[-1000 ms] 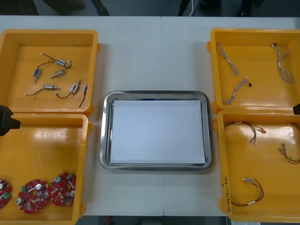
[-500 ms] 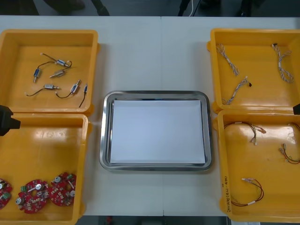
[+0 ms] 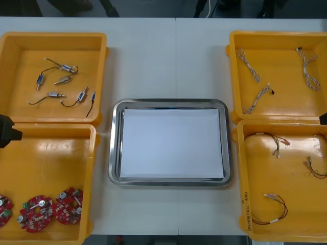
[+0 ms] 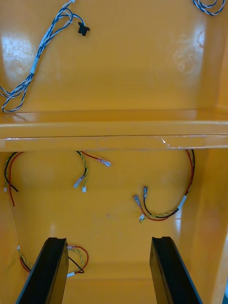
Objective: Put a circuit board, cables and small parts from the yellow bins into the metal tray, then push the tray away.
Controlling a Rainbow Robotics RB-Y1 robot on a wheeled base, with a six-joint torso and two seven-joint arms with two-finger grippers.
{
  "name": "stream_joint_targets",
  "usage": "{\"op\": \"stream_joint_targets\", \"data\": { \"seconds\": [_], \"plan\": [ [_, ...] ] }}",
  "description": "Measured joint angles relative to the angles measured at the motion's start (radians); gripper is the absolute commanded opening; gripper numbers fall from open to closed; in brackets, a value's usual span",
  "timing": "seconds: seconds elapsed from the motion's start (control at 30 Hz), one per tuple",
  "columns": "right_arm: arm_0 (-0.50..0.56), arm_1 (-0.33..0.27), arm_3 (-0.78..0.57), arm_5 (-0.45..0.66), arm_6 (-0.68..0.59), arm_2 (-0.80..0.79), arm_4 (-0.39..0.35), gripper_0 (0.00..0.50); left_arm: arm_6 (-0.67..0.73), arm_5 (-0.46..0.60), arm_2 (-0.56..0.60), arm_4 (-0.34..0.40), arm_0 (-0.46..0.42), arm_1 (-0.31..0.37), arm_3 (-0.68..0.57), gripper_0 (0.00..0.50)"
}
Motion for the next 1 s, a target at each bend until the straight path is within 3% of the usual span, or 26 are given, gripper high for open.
{"op": "stream_joint_targets", "data": {
  "seconds": [1.0],
  "plan": [
    [0.0, 0.0, 0.0, 0.0, 0.0, 0.0, 0.0, 0.5, 0.0, 0.0, 0.0, 0.0, 0.0, 0.0, 0.0, 0.5]
  ]
}}
